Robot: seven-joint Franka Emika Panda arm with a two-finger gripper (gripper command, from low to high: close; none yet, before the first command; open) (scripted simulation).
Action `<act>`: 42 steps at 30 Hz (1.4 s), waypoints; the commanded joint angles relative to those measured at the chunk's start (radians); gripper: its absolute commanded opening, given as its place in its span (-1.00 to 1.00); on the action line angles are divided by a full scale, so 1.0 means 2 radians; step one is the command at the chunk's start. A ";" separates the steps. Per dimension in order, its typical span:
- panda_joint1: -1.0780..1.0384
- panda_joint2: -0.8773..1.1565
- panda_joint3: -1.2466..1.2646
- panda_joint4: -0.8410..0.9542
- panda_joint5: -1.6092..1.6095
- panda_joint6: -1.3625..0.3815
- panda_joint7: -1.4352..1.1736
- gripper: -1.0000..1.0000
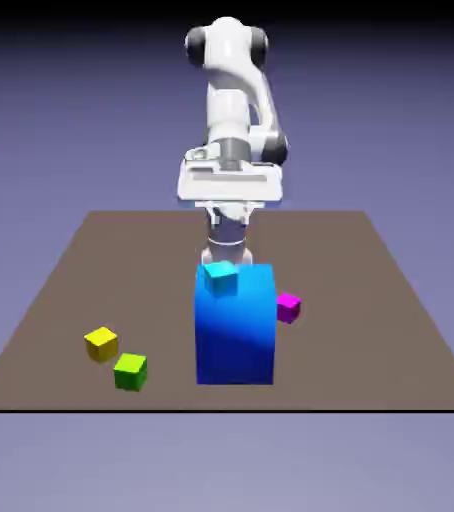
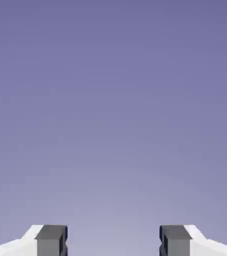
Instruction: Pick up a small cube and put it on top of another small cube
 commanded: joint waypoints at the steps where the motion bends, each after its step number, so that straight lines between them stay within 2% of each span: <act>1: 0.010 0.018 0.002 0.011 0.001 -0.017 0.002 0.00; 16: 0.160 0.287 0.042 0.167 0.013 -0.275 0.029 0.00; 33: 0.182 0.502 0.185 0.231 -0.139 -0.645 0.057 0.00; 35: 0.177 0.502 0.191 0.228 -0.147 -0.654 0.057 0.00; 39: 0.174 0.536 0.172 0.179 -0.176 -0.575 0.075 0.00; 40: 0.174 0.536 0.172 0.179 -0.176 -0.575 0.075 -1.00; 42: 0.175 0.526 0.177 0.192 -0.168 -0.596 0.070 -1.00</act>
